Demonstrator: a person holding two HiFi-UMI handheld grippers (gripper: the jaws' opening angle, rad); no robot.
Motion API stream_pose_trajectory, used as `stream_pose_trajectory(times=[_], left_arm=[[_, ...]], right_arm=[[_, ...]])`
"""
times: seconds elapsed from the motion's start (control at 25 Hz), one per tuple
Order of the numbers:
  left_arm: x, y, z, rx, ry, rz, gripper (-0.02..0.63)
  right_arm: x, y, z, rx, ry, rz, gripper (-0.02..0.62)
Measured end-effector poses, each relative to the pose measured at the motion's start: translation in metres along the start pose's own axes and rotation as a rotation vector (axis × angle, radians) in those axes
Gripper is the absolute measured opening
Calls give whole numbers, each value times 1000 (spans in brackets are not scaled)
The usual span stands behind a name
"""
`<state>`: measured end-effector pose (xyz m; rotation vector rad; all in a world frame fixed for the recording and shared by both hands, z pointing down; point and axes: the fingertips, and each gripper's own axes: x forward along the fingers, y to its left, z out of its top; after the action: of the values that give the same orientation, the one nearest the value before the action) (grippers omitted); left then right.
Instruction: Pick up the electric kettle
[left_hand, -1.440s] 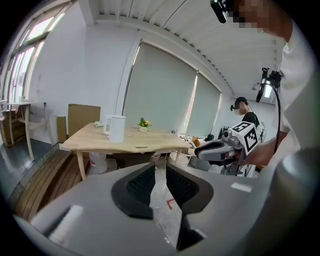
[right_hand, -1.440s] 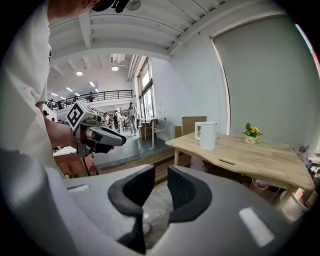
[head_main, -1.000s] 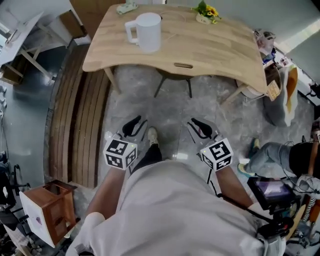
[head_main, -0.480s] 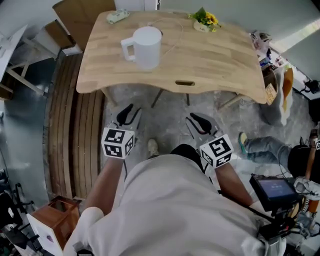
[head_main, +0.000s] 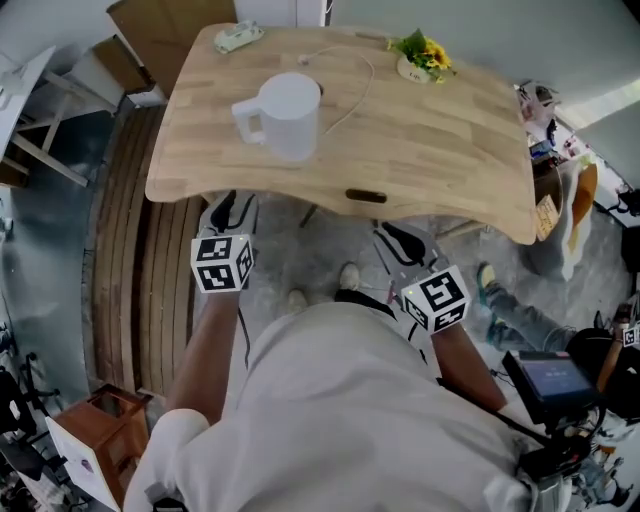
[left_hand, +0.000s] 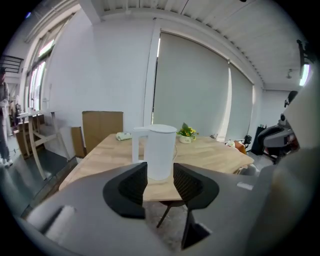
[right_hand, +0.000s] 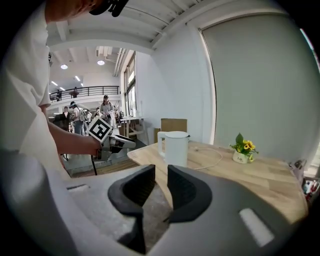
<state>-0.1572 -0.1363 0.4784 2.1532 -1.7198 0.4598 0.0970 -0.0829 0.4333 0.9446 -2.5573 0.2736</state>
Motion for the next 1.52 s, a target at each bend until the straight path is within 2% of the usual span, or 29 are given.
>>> stream_pose_trajectory(times=[0.28,0.44,0.56,0.72,0.96,1.32,1.52], left_arm=[[63,22,17,-18,21,205,189],[93,37,27,-5,19,286,193],[118,60,29,-6,37,319,211],[153,86,31,10,68,329,242],[194,103,33,63,75,294,255],[231,116,47,63,22,262,252],[243,117,54,71,-27,249,205]], right_arm=[[0,-80,0,-24,8,67,67],[1,-112,-15,-25,44,77,67],[7,-123,-15,-15,54,60,67],[18,-135,-5,15,54,18,67],[40,-133,10,47,62,-27,67],[62,-121,26,22,102,-56,67],[65,-127,29,32,121,-83,67]])
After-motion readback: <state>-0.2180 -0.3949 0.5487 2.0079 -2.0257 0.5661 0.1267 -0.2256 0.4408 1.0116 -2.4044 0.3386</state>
